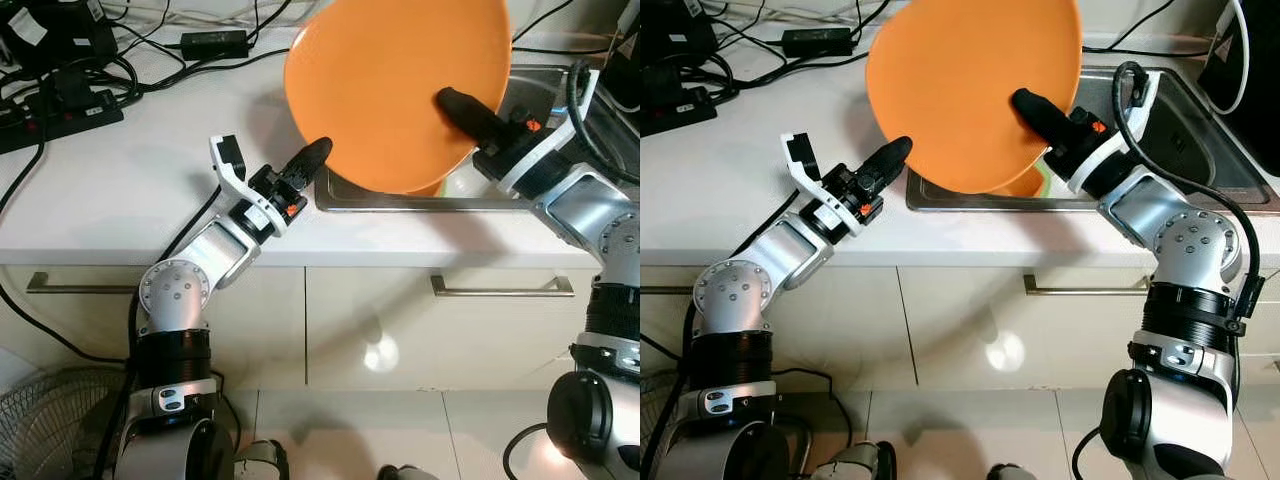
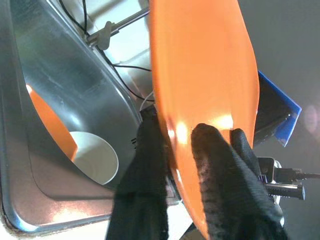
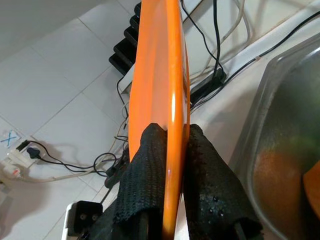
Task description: Kitchen organization
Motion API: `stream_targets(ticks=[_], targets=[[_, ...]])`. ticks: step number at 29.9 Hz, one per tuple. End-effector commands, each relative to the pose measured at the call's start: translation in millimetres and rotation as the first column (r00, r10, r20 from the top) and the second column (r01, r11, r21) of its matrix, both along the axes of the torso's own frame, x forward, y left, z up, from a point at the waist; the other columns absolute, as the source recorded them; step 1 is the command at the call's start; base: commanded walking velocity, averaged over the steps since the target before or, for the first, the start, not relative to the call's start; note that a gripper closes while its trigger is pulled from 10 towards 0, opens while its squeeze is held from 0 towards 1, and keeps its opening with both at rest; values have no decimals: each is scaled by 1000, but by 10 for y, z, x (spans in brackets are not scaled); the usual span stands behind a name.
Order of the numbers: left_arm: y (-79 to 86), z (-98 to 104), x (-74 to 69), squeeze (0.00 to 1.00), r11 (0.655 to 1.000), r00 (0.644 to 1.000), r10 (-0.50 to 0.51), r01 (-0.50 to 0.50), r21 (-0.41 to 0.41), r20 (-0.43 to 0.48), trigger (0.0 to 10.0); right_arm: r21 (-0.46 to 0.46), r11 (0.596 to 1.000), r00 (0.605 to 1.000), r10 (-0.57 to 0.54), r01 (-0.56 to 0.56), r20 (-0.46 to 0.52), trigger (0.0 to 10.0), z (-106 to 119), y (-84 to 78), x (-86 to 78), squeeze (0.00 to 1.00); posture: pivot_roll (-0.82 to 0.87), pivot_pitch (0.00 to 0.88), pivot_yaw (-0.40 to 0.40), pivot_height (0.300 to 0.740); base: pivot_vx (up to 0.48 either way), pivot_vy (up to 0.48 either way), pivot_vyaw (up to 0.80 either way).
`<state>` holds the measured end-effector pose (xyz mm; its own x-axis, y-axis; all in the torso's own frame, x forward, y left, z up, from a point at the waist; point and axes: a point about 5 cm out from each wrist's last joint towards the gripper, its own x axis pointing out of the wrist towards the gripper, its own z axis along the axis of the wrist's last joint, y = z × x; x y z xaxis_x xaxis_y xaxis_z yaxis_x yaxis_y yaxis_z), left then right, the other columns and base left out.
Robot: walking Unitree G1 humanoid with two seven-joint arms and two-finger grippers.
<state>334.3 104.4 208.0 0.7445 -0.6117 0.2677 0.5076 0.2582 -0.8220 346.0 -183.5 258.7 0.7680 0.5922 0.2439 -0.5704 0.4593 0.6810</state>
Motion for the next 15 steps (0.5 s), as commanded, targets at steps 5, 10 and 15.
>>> stream_targets(ticks=[5, 10, 15], targets=[[-49, 136, 59, 1000, 998, 997, 28, -32, 56, 75, 10000, -17, 997, 996, -82, 81, -27, 0, -56, -55, 38, 0, 19, 74, 8, 740, 0, 0, 0], [-49, 189, 70, 1000, 992, 992, 53, -66, 109, 117, 10000, -11, 994, 994, -107, 107, -10, 0, -21, -54, 51, 0, 20, 79, 9, 740, 0, 0, 0], [-40, 235, 74, 1000, 975, 981, 110, -138, 172, 161, 10000, -51, 978, 979, -199, 201, 37, 0, 22, -82, 79, 0, 27, 79, 8, 740, 0, 0, 0]])
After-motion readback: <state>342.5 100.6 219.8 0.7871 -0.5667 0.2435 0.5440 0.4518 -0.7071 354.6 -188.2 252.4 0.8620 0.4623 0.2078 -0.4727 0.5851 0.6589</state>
